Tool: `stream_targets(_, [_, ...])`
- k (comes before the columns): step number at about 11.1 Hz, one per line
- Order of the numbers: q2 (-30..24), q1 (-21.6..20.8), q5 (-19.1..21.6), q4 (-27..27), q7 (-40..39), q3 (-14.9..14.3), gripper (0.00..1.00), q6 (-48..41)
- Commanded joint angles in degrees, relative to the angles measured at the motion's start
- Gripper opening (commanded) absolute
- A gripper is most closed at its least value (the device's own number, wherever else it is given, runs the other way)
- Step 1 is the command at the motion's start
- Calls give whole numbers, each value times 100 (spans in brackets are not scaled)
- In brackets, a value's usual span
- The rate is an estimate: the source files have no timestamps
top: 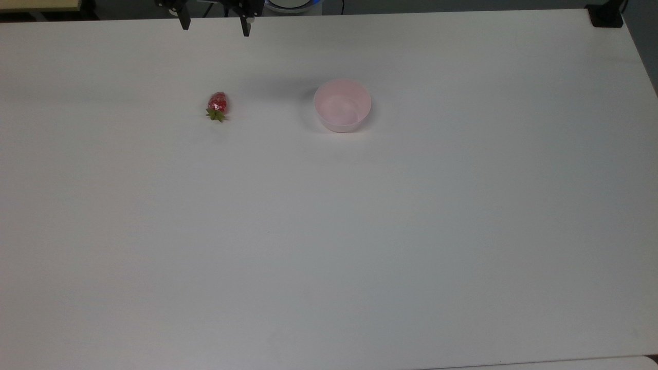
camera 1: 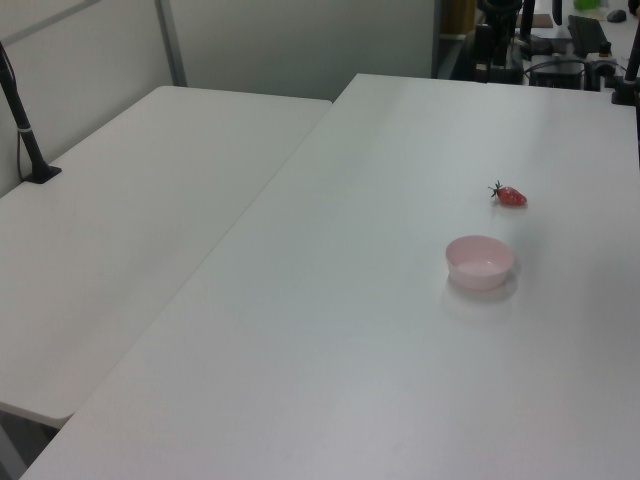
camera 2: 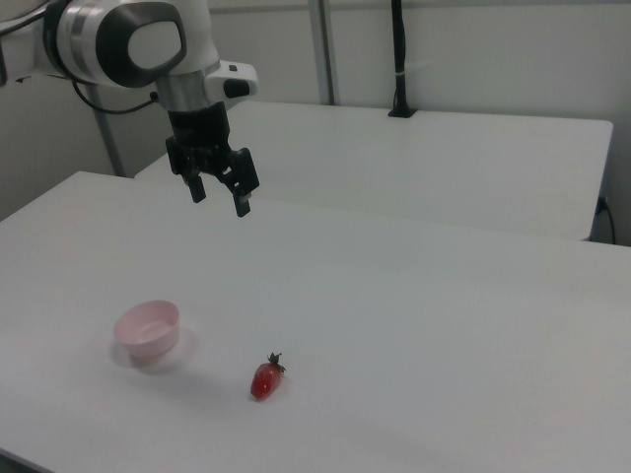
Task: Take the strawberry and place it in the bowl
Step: 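Move the open gripper down over the red strawberry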
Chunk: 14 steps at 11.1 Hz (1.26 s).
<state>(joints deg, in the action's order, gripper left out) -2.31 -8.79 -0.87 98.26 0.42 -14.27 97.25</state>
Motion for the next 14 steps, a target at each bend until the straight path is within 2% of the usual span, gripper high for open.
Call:
stream_targets(1, [-60, -70, -79, 252, -485, -310, 100, -138])
stream_targets(7, [186, -9, -132, 281, -761, -375, 100, -110])
stream_targets(8, [222, -35, -341, 647, -876, -375, 100, 151])
stream_targets(10, [169, -70, -641, 1718, -842, -523, 100, 1501])
stream_targets(12, [274, -18, -712, 2055, -929, -577, 100, 1998])
stream_targets(14, [432, -79, -975, 2528, -1070, -577, 99, 2330])
